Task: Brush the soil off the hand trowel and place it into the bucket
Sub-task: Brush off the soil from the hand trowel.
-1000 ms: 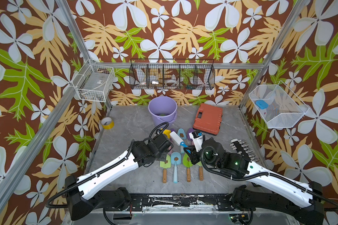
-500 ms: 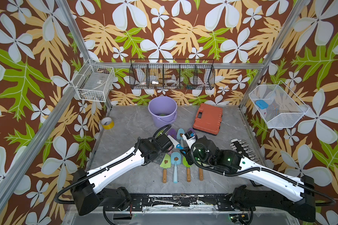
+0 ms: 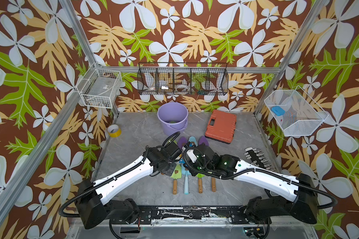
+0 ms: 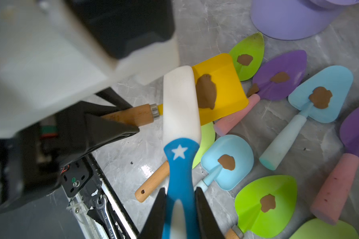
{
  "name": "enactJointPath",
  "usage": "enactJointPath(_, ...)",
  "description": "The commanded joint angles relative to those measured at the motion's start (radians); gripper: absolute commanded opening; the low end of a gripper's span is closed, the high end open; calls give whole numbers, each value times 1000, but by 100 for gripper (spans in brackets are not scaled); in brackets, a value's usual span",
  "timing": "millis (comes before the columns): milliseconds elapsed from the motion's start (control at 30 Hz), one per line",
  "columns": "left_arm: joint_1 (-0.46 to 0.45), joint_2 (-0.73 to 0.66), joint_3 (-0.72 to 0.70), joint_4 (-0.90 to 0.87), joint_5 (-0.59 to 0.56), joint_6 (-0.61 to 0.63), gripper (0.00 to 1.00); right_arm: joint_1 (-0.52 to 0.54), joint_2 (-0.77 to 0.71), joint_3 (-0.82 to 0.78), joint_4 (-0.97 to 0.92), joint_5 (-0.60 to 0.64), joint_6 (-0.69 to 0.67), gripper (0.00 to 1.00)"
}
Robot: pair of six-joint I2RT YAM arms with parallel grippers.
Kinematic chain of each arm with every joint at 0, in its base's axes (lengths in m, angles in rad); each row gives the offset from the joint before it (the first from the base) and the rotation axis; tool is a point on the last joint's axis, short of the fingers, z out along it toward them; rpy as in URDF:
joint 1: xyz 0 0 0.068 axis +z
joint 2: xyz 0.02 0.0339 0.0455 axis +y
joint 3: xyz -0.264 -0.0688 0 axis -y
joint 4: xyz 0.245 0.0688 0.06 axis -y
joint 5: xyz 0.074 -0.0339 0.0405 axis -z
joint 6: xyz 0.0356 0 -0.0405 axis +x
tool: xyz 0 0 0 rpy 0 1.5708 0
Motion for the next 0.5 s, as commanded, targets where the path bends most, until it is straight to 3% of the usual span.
enactJointPath(0,15,-12,-10,-4,-1,-3,0,-16,-11,-7,-51,116,24,0)
enactJointPath(133,31,-18,-14,-1,9,-1,0,-16,-41,10,-54,137,28,0)
enactJointPath(300,40,-11,-17,6,17,5,0,-2,-84,-12,40,15,12,0)
enactJointPath(467,45,-16,-24,12,17,6,0,50,-32,6,56,-44,-6,0)
